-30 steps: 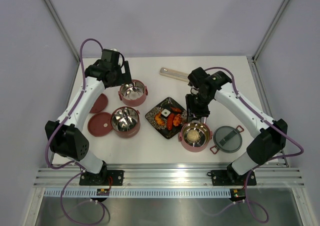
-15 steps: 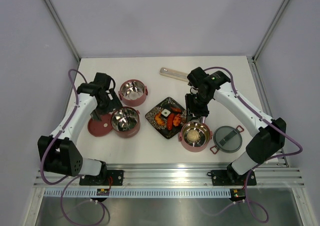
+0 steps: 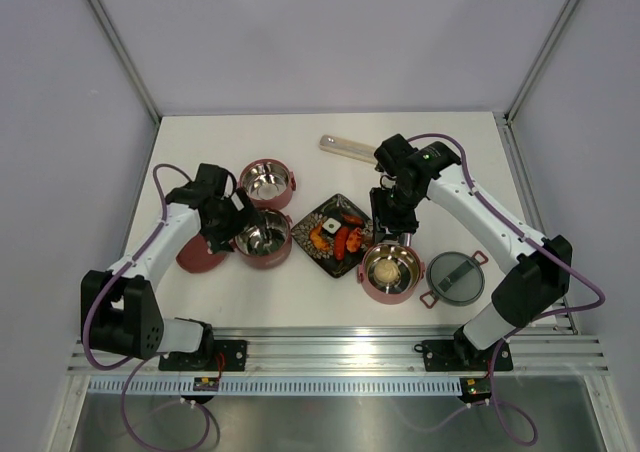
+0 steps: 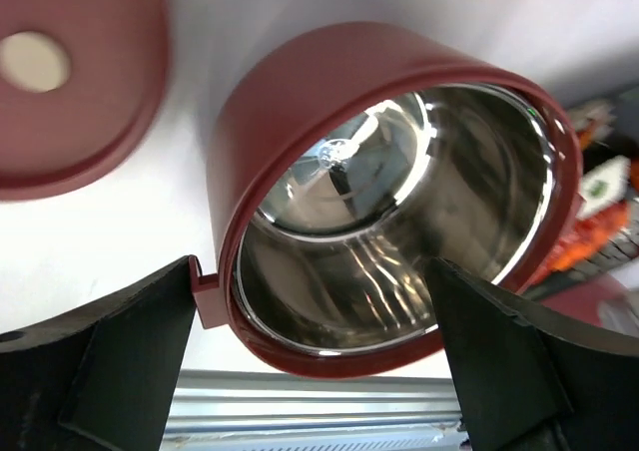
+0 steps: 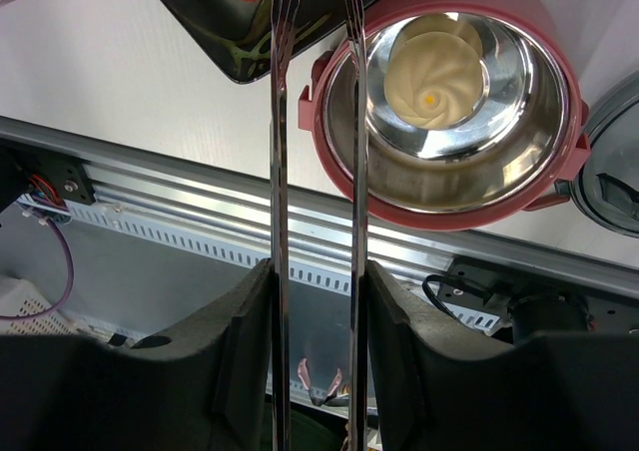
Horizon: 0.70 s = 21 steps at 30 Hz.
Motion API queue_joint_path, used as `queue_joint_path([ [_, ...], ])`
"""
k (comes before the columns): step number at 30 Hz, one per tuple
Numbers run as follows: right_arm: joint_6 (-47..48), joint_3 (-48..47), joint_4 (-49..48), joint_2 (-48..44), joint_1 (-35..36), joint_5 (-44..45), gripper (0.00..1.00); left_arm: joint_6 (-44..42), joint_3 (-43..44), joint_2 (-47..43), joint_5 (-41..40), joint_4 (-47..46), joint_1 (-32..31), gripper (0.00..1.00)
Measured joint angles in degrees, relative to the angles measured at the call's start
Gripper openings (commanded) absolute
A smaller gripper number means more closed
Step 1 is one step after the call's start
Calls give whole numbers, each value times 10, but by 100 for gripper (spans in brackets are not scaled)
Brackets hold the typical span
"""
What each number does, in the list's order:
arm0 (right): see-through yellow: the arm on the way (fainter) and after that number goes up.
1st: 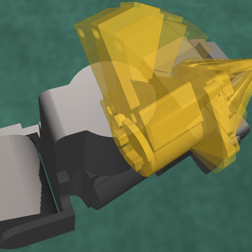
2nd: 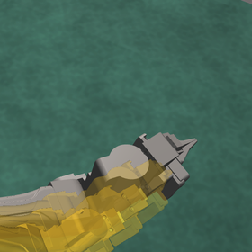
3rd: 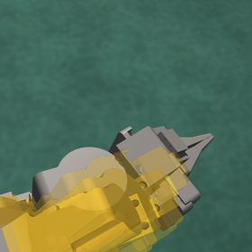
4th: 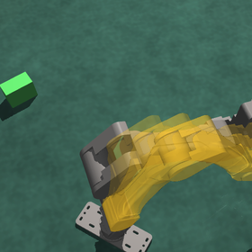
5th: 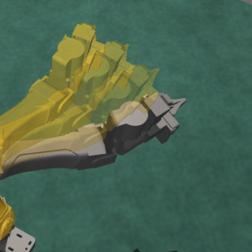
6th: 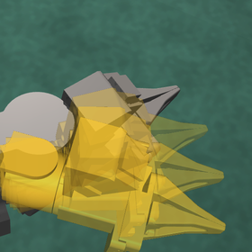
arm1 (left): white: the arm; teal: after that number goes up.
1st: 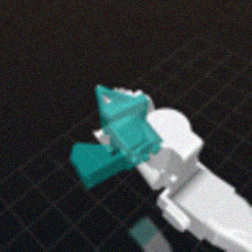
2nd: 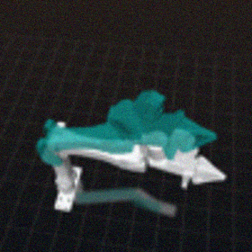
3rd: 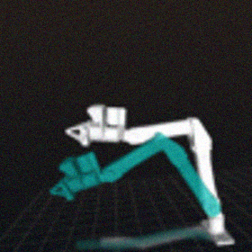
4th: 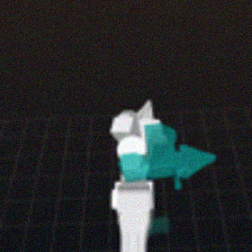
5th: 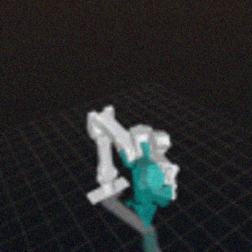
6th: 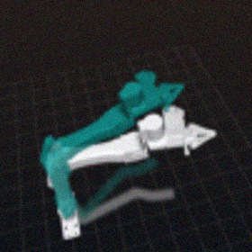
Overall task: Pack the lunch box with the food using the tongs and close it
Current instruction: Adjust the packing box at the center of the board, then pick up the fake food from the plate.
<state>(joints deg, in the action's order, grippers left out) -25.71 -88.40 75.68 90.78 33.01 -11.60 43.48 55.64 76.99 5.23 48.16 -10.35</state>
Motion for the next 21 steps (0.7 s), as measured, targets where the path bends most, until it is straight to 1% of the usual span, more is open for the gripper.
queue_joint_path([
  [4,2,0,0,1,0,0,47,-5,0,0,33,-35,-13,99],
  [8,2,0,-2,1,0,0,46,-7,0,0,49,-48,-25,99],
  [11,-2,0,-12,1,0,-1,47,-14,4,0,46,-34,-28,99],
  [16,-10,0,-28,1,0,-1,51,-30,31,-21,29,3,-27,99],
  [21,-18,0,-42,5,5,-1,52,-47,89,-36,5,35,-25,99],
])
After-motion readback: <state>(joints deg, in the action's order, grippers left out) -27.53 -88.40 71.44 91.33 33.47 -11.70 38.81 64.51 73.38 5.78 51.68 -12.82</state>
